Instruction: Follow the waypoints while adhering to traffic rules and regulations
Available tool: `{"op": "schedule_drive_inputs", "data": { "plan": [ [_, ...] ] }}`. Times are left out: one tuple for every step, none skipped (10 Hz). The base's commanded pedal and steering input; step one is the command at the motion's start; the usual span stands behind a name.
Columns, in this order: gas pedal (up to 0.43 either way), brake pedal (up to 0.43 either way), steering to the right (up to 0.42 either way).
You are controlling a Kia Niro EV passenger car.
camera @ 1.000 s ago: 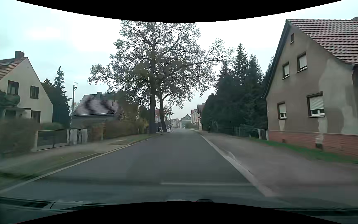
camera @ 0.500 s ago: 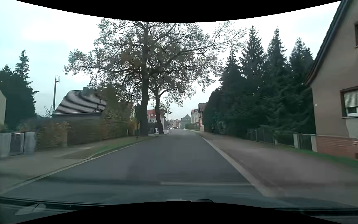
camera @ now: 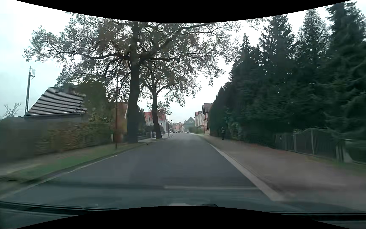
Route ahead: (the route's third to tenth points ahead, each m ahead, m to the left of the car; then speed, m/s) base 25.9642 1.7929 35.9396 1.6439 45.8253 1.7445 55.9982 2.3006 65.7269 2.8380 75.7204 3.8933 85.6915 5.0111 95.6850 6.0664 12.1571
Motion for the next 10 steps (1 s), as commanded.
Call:
{"op": "schedule_drive_inputs", "data": {
  "plan": [
    [0.177, 0.0, 0.003],
    [0.177, 0.0, 0.003],
    [0.169, 0.0, 0.003],
    [0.169, 0.0, 0.003],
    [0.169, 0.0, 0.003],
    [0.169, 0.0, 0.003],
    [0.169, 0.0, 0.003],
    [0.169, 0.0, 0.002],
    [0.169, 0.0, 0.0],
    [0.169, 0.0, -0.002]
  ]
}}
